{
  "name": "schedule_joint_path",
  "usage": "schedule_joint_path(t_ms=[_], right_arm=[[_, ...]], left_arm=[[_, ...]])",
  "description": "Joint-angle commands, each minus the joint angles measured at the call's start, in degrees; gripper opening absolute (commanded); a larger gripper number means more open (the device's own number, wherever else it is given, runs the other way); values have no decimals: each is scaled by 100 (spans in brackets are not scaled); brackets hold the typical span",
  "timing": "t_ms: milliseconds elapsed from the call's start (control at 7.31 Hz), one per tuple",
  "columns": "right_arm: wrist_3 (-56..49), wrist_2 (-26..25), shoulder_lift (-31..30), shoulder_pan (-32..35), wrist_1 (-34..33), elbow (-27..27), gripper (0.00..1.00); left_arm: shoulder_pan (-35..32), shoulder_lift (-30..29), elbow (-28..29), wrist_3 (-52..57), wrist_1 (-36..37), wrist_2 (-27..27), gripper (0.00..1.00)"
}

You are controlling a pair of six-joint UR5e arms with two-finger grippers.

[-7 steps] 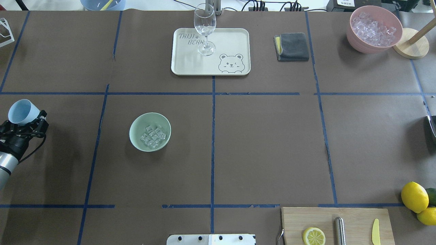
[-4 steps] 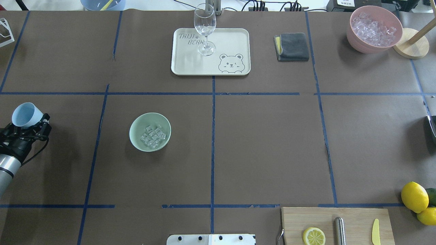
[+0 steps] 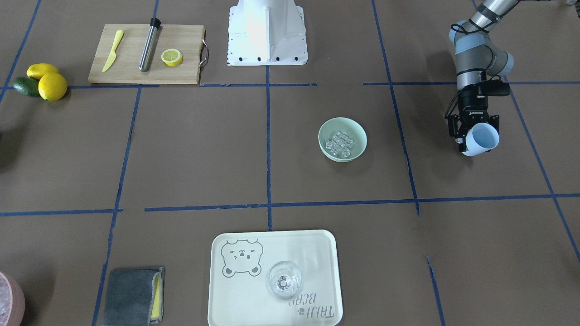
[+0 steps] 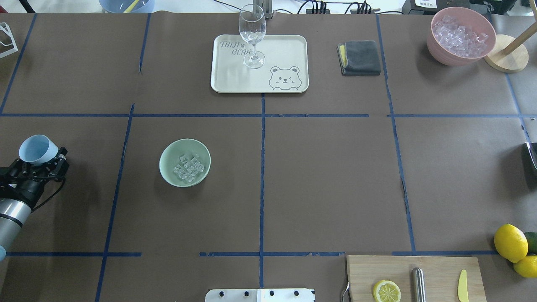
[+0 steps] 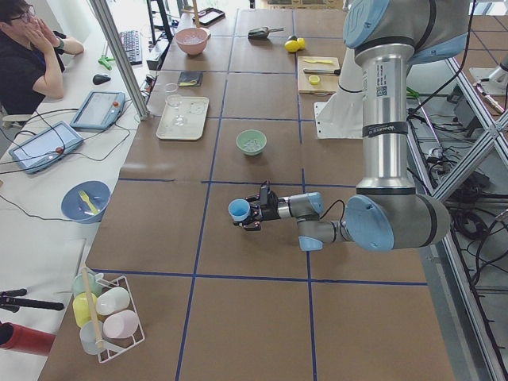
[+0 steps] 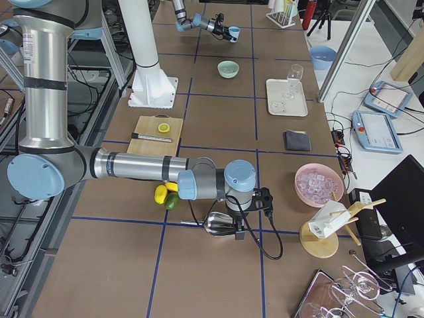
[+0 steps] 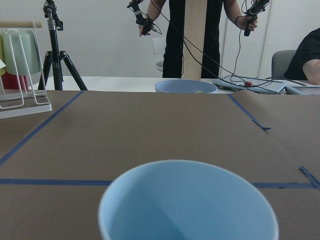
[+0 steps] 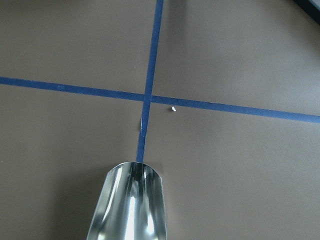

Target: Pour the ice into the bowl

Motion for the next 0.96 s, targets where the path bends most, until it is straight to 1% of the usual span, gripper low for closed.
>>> schedule_joint_path(t_ms=[0, 137, 411, 548, 821], right_arm=[[0, 0, 9, 0, 0, -2, 100], [0, 0, 18, 0, 0, -2, 100], [0, 0, 26, 0, 0, -2, 100], [0, -9, 26, 0, 0, -2, 100], [0, -9, 26, 26, 0, -2, 100]], left_arm=[[62, -5, 47, -12, -2, 87, 100], [62, 3, 39, -12, -2, 87, 100], [45, 12, -23, 41, -80, 471, 100], [36, 47, -180, 50, -142, 726, 100], [19, 100, -592, 67, -213, 755, 100]])
